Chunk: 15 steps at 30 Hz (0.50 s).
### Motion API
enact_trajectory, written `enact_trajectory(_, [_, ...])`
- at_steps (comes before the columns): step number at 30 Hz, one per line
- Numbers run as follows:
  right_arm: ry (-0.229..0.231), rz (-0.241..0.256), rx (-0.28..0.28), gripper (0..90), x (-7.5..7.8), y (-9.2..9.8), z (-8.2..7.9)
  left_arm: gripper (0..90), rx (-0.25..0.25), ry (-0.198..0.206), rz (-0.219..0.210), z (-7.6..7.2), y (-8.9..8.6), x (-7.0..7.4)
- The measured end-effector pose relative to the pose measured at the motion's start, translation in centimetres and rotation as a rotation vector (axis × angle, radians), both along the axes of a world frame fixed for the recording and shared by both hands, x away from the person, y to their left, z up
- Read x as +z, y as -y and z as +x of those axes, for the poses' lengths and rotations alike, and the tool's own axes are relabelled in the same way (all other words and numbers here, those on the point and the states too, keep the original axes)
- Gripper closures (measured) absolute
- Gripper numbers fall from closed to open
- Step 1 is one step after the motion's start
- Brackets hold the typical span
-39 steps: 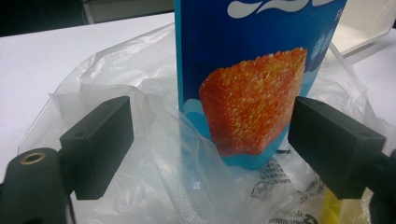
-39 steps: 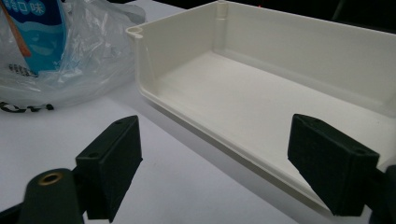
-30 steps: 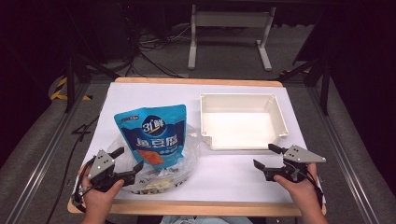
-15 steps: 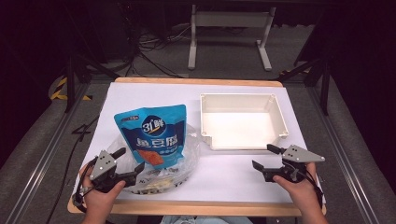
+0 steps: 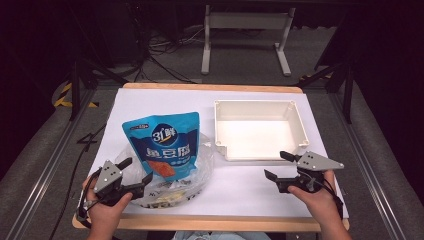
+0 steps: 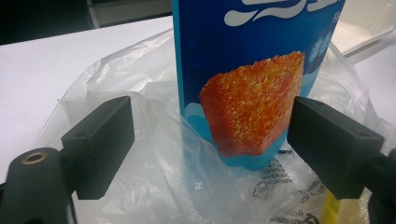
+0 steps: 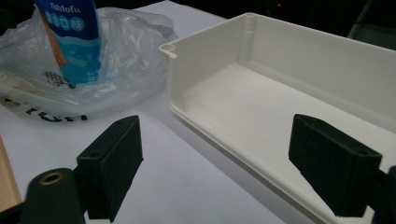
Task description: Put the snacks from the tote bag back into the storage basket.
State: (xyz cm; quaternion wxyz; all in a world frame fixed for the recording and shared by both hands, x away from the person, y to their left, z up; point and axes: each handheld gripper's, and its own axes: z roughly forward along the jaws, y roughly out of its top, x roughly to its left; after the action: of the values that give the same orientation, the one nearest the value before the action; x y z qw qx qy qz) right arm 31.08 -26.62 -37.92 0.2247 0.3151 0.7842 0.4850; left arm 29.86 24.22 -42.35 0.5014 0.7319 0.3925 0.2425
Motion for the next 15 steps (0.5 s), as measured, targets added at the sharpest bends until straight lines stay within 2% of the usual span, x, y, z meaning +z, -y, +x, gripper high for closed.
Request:
enact_trajectory(8, [-0.004, 0.004, 0.045, 18.4, 1.5, -1.7, 0.2, 15.7, 0.001, -0.003, 0.000, 0.0, 0.0, -0.1])
enact_trajectory(15, [-0.020, -0.016, 0.077, 17.4, 2.7, -3.4, 0.4, 15.7, 0.001, -0.001, -0.003, 0.0, 0.0, -0.1])
